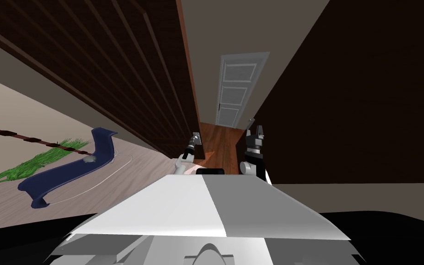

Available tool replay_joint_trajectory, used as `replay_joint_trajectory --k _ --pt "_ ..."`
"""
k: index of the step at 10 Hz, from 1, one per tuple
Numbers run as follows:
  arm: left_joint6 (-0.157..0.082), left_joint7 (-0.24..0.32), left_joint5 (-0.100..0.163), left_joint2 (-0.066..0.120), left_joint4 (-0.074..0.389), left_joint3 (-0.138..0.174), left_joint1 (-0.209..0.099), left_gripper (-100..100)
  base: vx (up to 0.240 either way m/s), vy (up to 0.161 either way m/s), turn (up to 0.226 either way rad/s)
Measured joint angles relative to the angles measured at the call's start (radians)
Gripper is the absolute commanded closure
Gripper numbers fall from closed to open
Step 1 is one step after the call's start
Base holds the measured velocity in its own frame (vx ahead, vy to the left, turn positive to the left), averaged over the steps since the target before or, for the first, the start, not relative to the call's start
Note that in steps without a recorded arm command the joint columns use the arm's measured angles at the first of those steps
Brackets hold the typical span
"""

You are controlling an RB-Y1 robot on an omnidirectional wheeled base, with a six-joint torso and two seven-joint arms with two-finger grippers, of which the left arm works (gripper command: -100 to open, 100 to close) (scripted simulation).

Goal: Push the door open

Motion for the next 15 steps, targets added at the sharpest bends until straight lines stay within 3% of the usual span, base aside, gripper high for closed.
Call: replay_joint_trajectory --k 4,9,10,15 --pt "0.007 -0.003 0.004 0.014 0.003 0.018 0.006 100 0.16 -0.056 0.041" --pt "0.009 -0.017 0.011 0.031 0.01 0.079 -0.011 100 0.204 -0.077 0.083" --pt "0.009 -0.019 0.014 0.037 0.012 0.096 -0.017 -100 -0.052 -0.134 0.085" --pt "0.014 -0.011 0.023 0.027 -0.003 0.098 -0.004 -100 -0.209 -0.067 0.036"
